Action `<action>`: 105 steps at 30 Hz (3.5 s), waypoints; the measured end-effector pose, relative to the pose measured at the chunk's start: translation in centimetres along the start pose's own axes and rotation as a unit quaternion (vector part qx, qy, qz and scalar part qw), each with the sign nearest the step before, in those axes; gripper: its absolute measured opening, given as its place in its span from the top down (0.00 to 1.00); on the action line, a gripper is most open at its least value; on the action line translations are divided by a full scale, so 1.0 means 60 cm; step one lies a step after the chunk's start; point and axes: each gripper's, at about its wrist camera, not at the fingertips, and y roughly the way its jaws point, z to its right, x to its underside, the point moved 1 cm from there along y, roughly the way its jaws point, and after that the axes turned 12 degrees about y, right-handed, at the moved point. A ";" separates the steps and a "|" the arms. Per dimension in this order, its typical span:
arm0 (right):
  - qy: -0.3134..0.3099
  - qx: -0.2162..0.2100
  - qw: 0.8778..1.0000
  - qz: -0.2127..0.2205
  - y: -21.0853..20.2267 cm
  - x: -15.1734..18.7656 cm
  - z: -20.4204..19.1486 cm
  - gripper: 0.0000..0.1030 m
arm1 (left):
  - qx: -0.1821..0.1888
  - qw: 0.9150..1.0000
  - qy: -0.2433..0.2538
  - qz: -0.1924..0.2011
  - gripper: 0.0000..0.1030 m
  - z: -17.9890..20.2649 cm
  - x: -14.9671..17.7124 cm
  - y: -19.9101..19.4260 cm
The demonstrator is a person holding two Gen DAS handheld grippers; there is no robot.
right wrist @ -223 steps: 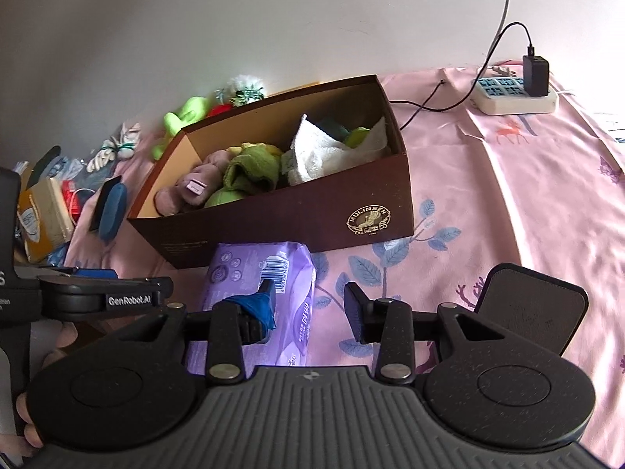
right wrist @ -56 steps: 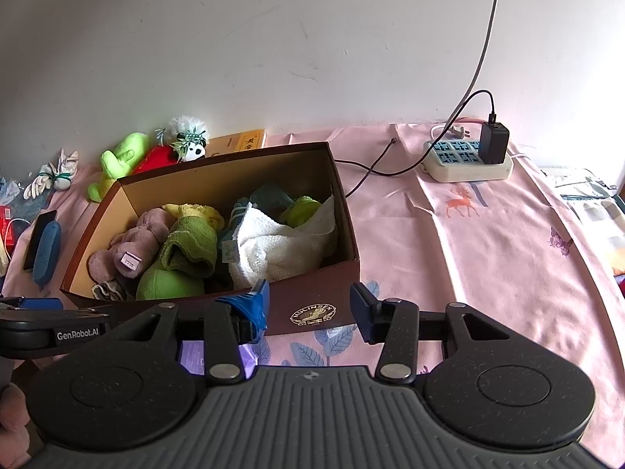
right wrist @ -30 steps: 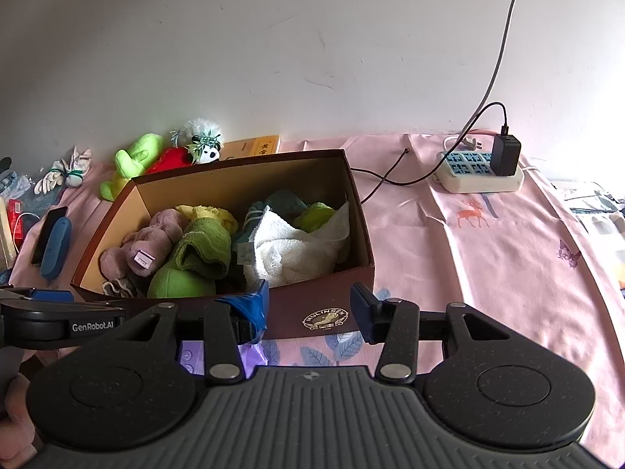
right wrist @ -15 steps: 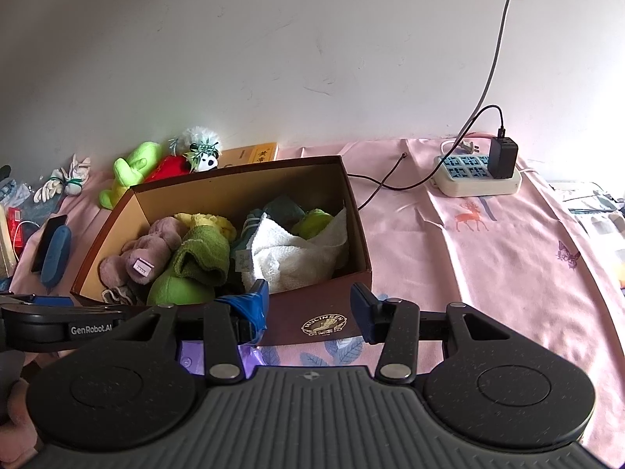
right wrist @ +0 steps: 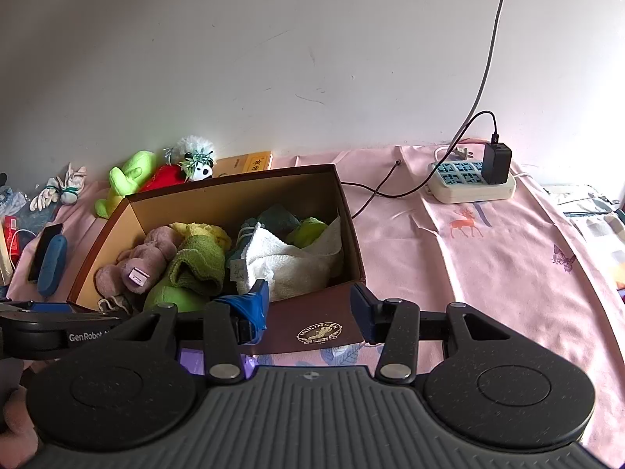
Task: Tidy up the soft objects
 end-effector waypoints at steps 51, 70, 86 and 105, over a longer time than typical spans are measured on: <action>-0.010 0.009 0.999 -0.030 0.020 0.015 -0.007 0.70 | 0.017 1.000 -0.003 -0.002 0.38 0.001 0.006 0.018; -0.013 -0.005 1.000 -0.027 0.020 0.014 -0.012 0.70 | 0.017 1.000 -0.007 -0.004 0.38 -0.001 0.008 0.018; -0.012 -0.007 1.000 -0.027 0.020 0.015 -0.012 0.70 | 0.015 1.000 -0.007 0.000 0.38 0.001 0.006 0.018; -0.015 -0.009 1.000 -0.026 0.018 0.016 -0.012 0.70 | 0.000 1.000 -0.015 0.013 0.38 -0.006 0.007 0.012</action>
